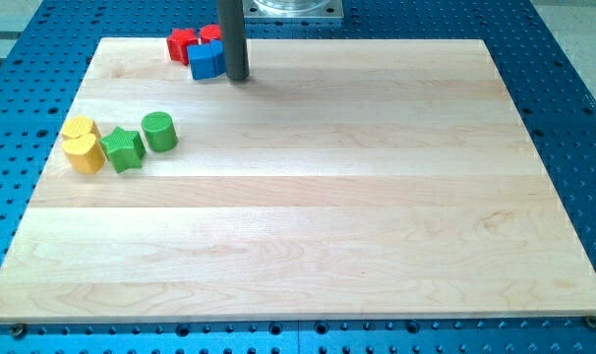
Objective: Separate the blue blocks from the red blocks
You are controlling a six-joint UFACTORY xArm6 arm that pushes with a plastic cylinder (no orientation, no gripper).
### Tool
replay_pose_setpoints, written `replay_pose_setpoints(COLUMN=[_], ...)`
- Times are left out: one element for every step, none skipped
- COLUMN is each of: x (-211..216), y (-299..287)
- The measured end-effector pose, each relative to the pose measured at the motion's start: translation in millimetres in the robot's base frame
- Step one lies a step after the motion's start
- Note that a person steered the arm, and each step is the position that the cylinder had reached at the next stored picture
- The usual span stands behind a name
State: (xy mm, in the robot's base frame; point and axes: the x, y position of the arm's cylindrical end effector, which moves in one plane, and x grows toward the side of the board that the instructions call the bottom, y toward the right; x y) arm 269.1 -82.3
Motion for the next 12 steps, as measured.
replay_pose_setpoints(x=[0.0,3.2,41.4,37.0,16.7,6.2,-33.3,-49.7,-30.3,14.7,23.3,-4.6], y=[0.0,0.2,-2.8,-39.8,-76.2,-118.6,-110.5,-107.5,-92.5,-42.7,-47.9,-69.9])
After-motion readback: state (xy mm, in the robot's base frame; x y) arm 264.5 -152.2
